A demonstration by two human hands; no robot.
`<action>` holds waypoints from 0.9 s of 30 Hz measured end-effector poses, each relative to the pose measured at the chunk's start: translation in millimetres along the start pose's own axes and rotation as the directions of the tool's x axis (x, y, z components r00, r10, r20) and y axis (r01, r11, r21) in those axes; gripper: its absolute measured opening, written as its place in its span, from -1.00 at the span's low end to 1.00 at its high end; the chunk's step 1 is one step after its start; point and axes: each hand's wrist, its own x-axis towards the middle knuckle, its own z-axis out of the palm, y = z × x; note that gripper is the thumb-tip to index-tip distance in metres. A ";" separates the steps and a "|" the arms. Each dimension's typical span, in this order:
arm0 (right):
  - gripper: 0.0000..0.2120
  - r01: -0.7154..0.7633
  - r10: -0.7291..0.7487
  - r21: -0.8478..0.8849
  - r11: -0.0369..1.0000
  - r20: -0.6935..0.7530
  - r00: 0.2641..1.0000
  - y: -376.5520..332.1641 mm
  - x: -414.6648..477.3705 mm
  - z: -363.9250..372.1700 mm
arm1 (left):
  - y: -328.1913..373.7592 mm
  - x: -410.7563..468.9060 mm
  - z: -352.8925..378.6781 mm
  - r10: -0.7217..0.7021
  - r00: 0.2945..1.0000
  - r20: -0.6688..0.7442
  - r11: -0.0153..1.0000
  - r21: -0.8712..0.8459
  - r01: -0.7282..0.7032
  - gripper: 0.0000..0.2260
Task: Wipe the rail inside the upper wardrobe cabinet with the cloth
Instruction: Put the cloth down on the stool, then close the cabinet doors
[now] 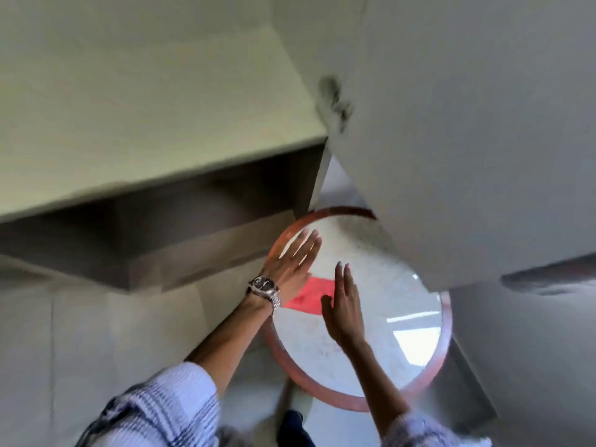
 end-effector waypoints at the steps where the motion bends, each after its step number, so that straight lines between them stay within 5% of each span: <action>1: -0.32 0.014 0.006 0.124 0.992 -0.162 0.987 -22.1 -20.9 -24.4 | 8.9 3.8 -49.5 0.054 0.982 -0.183 0.998 0.029 -0.049 -0.36; 3: -0.36 0.032 0.134 0.337 0.941 -0.459 0.878 -65.1 -61.7 -77.6 | 32.7 11.3 -155.8 0.157 0.859 -0.487 0.987 0.111 -0.118 -0.40; 6: -0.37 0.203 0.351 0.548 0.812 -0.735 0.580 -116.2 -101.6 -161.8 | 83.6 19.5 -300.5 0.387 0.552 -0.739 0.922 0.286 -0.262 -0.39; 8: -0.29 0.303 0.448 0.599 0.741 -0.778 0.441 -130.8 -115.2 -223.6 | 124.1 16.7 -372.8 0.594 0.308 -0.743 0.799 0.501 -0.333 -0.40; 10: -0.23 0.323 0.494 0.651 0.687 -0.744 0.449 -137.7 -108.7 -265.5 | 154.6 17.5 -416.2 0.751 0.195 -0.630 0.653 0.667 -0.358 -0.42; 12: -0.21 0.302 0.461 0.674 0.674 -0.703 0.541 -139.2 -105.3 -296.0 | 182.3 18.1 -442.6 0.840 0.183 -0.510 0.540 0.763 -0.355 -0.46; 16: -0.10 0.255 0.316 0.580 0.774 -0.702 0.639 -136.5 -98.9 -309.3 | 207.5 26.6 -463.9 0.878 0.351 -0.325 0.433 0.851 -0.295 -0.67; 19: -0.06 0.236 0.325 0.571 0.786 -0.707 0.628 -137.6 -101.9 -306.6 | 205.5 21.9 -462.3 0.867 0.407 -0.287 0.406 0.881 -0.243 -0.62; 22: -0.01 0.228 0.345 0.556 0.799 -0.735 0.584 -156.0 -106.9 -295.2 | 192.6 9.1 -461.2 0.880 0.365 -0.303 0.392 0.897 -0.202 -0.56; 27: 0.04 0.286 0.324 0.508 0.813 -0.801 0.503 -207.2 -123.1 -243.4 | 142.0 -39.1 -441.5 0.817 0.360 -0.451 0.536 0.823 -0.185 -0.41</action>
